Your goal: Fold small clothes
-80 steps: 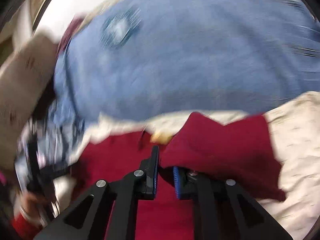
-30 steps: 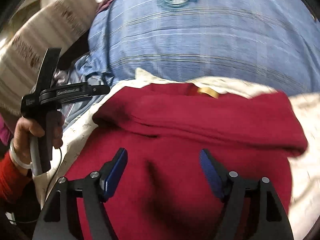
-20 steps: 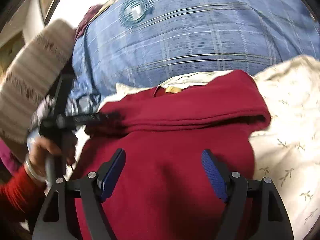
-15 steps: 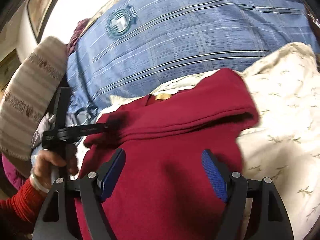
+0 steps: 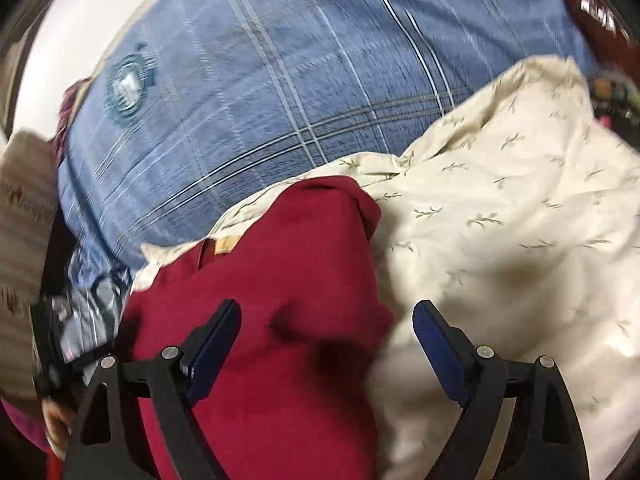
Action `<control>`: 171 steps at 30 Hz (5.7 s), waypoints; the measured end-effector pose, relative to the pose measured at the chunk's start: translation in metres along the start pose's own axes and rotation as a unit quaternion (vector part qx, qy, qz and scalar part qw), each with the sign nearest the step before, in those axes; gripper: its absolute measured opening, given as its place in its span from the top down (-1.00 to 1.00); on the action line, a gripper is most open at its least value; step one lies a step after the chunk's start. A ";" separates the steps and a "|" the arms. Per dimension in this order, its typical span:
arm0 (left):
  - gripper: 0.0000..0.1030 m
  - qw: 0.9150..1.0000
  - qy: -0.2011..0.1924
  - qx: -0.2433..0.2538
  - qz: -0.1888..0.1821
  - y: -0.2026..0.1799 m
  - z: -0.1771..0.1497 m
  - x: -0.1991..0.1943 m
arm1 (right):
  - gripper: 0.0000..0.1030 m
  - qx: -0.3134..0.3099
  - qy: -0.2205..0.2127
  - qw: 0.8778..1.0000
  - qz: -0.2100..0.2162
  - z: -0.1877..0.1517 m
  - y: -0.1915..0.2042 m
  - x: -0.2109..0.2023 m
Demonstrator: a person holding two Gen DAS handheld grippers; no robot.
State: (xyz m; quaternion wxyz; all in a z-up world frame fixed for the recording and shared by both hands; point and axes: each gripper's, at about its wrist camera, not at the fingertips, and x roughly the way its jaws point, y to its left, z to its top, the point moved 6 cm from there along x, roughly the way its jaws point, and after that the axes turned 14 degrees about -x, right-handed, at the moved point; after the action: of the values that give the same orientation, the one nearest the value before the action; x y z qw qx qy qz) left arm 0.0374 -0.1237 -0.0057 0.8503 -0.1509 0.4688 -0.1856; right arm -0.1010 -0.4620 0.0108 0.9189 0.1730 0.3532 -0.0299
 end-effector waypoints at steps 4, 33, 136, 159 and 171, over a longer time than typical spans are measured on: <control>0.75 1.000 -0.014 -0.005 0.001 0.008 0.004 -0.010 | -0.73 0.024 0.010 1.000 -0.007 0.019 -0.015 0.023; -0.11 0.999 -0.029 -0.001 -0.031 -0.024 0.012 -0.011 | -0.42 -0.034 0.012 0.999 -0.015 0.029 -0.024 -0.007; -0.31 0.999 -0.008 0.036 0.035 0.017 -0.123 -0.110 | -0.55 -0.033 0.107 0.993 0.028 -0.169 0.023 -0.142; -0.31 0.992 0.126 0.028 0.013 0.031 -0.239 -0.119 | -0.61 -0.027 0.196 0.976 0.097 -0.217 0.028 -0.141; 0.21 0.993 0.117 0.031 0.021 0.028 -0.247 -0.120 | 0.64 -0.061 0.224 0.964 0.132 -0.226 0.041 -0.140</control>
State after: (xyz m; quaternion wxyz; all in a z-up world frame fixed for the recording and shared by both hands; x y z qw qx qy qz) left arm -0.2274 -0.0645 -0.0560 0.7978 -0.0925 0.5618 -0.1986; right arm -0.3425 -0.3562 -0.0406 0.8212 0.1637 0.5248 0.1533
